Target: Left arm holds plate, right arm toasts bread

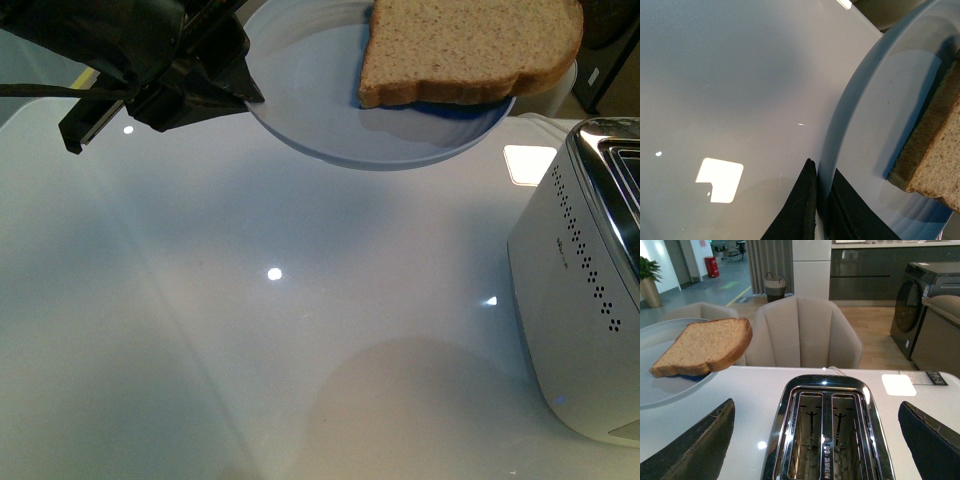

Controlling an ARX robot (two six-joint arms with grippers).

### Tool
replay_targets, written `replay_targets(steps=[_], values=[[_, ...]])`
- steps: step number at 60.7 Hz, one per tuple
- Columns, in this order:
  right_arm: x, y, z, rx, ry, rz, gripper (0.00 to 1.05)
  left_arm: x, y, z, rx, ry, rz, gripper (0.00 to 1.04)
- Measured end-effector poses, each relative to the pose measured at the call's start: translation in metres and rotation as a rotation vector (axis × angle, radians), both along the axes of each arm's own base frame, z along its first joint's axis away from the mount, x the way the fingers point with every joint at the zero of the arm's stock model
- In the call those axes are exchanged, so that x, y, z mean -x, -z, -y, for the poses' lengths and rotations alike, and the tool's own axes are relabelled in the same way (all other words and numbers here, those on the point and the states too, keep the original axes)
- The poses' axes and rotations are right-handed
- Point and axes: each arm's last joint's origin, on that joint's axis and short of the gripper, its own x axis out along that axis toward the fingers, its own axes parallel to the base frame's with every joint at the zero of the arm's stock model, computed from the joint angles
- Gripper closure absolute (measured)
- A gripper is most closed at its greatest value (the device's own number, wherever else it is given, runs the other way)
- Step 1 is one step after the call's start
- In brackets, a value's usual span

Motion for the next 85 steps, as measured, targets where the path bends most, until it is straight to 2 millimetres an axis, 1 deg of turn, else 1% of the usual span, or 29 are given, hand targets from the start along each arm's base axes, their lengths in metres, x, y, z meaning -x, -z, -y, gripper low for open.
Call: replay_targets(steps=[9,17,41,43,47,48,50,53,59,64,70,73,85], values=[[0.0,0.0,0.0,0.0,0.0,0.0,0.09,0.004,-0.006,0.007,0.049,-0.012,-0.016,1.02],[0.0,0.0,0.0,0.0,0.0,0.0,0.09,0.009,-0.018,0.014,0.101,-0.002,0.005,1.02],[0.0,0.0,0.0,0.0,0.0,0.0,0.09,0.009,-0.019,0.015,0.108,-0.008,0.001,1.02],[0.0,0.001,0.0,-0.008,0.006,-0.03,0.09,0.009,-0.019,0.015,0.108,-0.008,0.001,1.02],[-0.002,0.001,0.0,-0.063,0.025,-0.219,0.09,0.009,-0.019,0.015,0.108,-0.009,0.001,1.02],[-0.004,0.002,0.0,-0.074,0.029,-0.275,0.09,0.009,-0.019,0.015,0.107,-0.01,0.002,1.02],[-0.008,0.001,0.0,-0.09,0.039,-0.329,0.09,0.009,-0.019,0.015,0.108,-0.009,0.001,1.02],[-0.014,0.0,-0.002,-0.107,0.047,-0.36,0.09,0.009,-0.019,0.015,0.109,-0.006,0.0,1.02],[-0.028,-0.006,-0.006,-0.146,0.035,-0.361,0.09,0.009,-0.019,0.015,0.108,-0.008,0.001,1.02],[-0.041,-0.015,-0.01,-0.182,0.024,-0.331,0.09,0.009,-0.019,0.015,0.107,-0.01,0.002,1.02],[-0.063,-0.026,-0.016,-0.23,-0.003,-0.289,0.09,0.009,-0.019,0.015,0.109,-0.007,0.001,1.02],[-0.077,-0.03,-0.019,-0.268,-0.029,-0.277,0.09,0.009,-0.019,0.015,0.109,-0.007,0.001,1.02],[-0.131,-0.03,-0.029,-0.397,-0.081,-0.268,0.09,0.009,-0.019,0.015,0.109,-0.008,0.001,1.02]])
